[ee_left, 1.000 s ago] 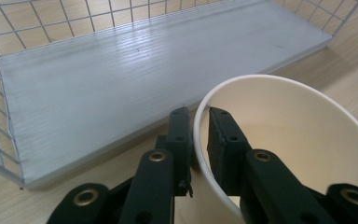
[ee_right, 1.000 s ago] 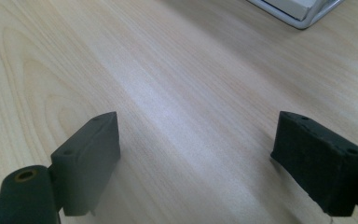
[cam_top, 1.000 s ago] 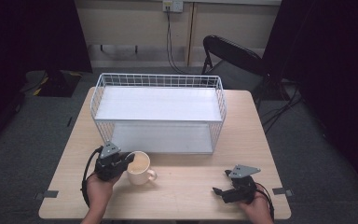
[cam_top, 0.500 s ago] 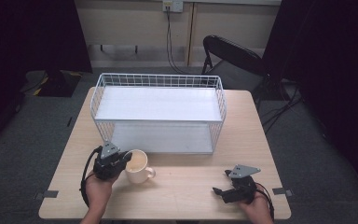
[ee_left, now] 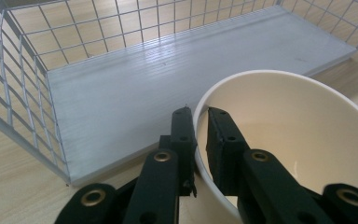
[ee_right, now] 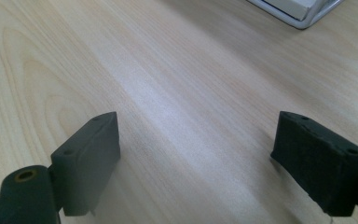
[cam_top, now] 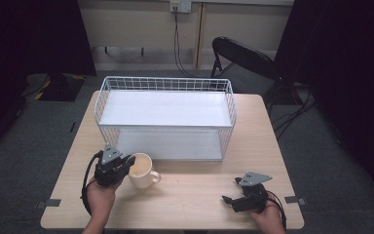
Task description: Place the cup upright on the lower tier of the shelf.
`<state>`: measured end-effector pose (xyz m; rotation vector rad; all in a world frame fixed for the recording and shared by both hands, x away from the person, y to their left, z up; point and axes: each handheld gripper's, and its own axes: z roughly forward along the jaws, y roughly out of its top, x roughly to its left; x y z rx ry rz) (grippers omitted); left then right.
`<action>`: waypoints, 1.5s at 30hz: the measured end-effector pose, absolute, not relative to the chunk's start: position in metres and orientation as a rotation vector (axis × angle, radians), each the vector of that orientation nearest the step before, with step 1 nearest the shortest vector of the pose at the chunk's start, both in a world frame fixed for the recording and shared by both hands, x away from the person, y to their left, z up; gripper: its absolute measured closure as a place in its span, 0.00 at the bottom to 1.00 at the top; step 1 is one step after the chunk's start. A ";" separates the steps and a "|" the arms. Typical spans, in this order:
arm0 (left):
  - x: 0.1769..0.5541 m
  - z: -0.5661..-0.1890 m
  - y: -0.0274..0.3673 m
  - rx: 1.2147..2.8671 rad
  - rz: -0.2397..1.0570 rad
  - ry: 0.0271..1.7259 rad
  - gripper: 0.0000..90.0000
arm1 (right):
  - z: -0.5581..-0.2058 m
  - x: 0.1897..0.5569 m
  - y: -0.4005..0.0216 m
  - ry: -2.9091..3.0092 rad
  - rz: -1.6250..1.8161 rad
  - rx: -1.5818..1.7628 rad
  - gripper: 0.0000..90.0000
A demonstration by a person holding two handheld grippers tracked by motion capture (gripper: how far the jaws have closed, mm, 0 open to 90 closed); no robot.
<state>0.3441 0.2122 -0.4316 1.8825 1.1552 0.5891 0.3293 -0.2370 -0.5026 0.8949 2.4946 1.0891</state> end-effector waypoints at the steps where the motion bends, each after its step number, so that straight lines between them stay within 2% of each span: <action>1: 0.344 -0.431 0.212 1.881 0.590 1.156 0.91 | -0.503 0.329 -0.237 2.495 1.089 0.894 0.16; 45: 0.376 -0.423 0.182 1.823 0.666 1.205 0.91 | -0.503 0.329 -0.237 2.495 1.089 0.895 0.16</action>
